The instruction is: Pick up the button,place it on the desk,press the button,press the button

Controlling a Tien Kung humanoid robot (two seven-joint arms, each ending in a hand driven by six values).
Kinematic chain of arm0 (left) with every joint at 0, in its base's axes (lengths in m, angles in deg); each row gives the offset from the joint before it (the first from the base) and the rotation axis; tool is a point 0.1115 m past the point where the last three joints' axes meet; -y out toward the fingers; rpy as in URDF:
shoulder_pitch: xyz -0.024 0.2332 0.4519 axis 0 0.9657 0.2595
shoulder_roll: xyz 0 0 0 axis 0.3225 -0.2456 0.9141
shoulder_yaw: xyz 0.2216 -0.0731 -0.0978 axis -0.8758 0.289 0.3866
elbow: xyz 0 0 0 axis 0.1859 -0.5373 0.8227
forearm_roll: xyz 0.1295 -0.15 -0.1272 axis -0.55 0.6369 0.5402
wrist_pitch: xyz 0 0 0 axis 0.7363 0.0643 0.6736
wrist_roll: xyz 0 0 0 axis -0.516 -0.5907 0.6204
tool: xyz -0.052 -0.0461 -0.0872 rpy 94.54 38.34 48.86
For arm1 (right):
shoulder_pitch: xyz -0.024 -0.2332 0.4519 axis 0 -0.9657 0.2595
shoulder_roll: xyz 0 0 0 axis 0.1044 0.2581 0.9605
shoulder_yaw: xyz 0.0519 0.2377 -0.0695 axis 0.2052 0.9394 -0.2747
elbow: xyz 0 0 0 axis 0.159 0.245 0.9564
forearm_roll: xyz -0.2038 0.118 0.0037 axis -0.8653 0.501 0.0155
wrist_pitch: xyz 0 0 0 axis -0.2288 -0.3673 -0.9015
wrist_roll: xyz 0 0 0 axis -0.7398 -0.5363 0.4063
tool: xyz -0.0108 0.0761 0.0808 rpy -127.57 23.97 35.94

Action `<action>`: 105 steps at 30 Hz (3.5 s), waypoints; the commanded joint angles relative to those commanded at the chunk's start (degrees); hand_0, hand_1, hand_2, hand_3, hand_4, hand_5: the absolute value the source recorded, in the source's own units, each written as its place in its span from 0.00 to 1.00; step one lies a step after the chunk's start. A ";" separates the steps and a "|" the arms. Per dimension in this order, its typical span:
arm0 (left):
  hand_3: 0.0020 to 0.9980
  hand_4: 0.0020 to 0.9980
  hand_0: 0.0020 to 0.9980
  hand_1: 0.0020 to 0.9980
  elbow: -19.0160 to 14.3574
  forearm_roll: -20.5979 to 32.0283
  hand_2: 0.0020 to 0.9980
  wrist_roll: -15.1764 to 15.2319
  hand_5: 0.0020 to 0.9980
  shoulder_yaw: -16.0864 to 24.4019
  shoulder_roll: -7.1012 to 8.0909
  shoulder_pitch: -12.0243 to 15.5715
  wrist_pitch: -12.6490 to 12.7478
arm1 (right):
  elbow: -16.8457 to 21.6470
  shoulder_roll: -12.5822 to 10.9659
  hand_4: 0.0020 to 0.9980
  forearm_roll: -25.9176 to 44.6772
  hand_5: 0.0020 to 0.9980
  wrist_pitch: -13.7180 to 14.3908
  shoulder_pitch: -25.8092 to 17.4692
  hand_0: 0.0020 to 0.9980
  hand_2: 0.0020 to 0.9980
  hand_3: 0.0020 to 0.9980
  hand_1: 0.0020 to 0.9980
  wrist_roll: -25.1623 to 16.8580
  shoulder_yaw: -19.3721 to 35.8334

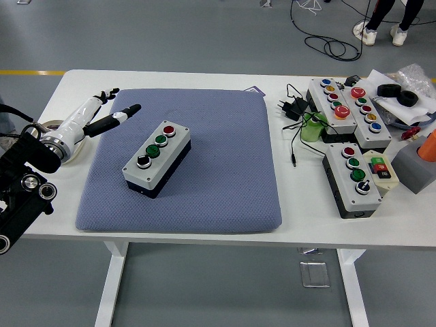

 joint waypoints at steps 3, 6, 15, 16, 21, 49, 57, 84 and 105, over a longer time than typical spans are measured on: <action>1.00 1.00 1.00 1.00 -0.01 -3.43 1.00 -0.86 1.00 -0.66 -0.36 -0.11 -0.09 | 0.00 -0.02 0.31 -0.07 0.23 -0.02 0.06 0.64 0.62 0.57 0.46 0.01 -0.01; 1.00 1.00 1.00 1.00 -0.30 -5.43 1.00 -2.88 0.99 -1.60 -0.87 0.13 -0.43 | 0.00 -0.05 0.31 0.21 0.23 0.08 0.08 0.64 0.62 0.57 0.46 -0.02 -0.05; 1.00 1.00 1.00 1.00 -2.62 -5.27 1.00 -8.07 1.00 -5.60 -0.84 0.32 -5.16 | 0.00 -0.12 0.31 0.15 0.23 0.08 0.17 0.64 0.62 0.57 0.46 -0.08 -0.05; 1.00 1.00 1.00 1.00 -2.87 -5.00 1.00 -8.47 1.00 -5.82 -0.86 0.34 -5.55 | 0.00 -0.13 0.31 0.12 0.23 0.07 0.19 0.64 0.62 0.57 0.46 -0.09 -0.05; 1.00 1.00 1.00 1.00 -3.17 -6.07 1.00 -10.39 1.00 -7.03 -1.47 -0.01 -5.53 | 0.00 -0.17 0.31 0.20 0.23 0.09 0.28 0.64 0.62 0.57 0.46 -0.07 -0.09; 1.00 1.00 0.90 1.00 -0.17 -6.37 1.00 -13.53 0.93 -9.13 -5.33 -0.38 -7.25 | 0.00 -0.35 0.31 -0.63 0.23 -0.09 0.59 0.64 0.62 0.57 0.45 0.03 0.38; 1.00 1.00 0.87 1.00 0.53 -8.65 1.00 -14.92 0.89 -9.72 -6.44 -0.74 -8.72 | 0.00 -0.38 0.31 -1.10 0.23 -0.17 0.33 0.64 0.62 0.57 0.45 0.09 0.67; 0.61 0.93 0.34 0.49 1.68 -19.74 0.58 -14.08 0.51 -8.88 -6.59 -1.48 -13.93 | 0.00 -0.36 0.31 -1.38 0.23 -0.02 -0.06 0.64 0.62 0.57 0.45 0.14 1.06; 0.39 0.58 0.29 0.29 2.67 -25.41 0.28 -7.58 0.11 -8.50 -5.89 -2.28 -13.00 | 0.00 -0.49 0.31 -0.94 0.23 0.11 0.26 0.63 0.62 0.56 0.44 0.07 0.87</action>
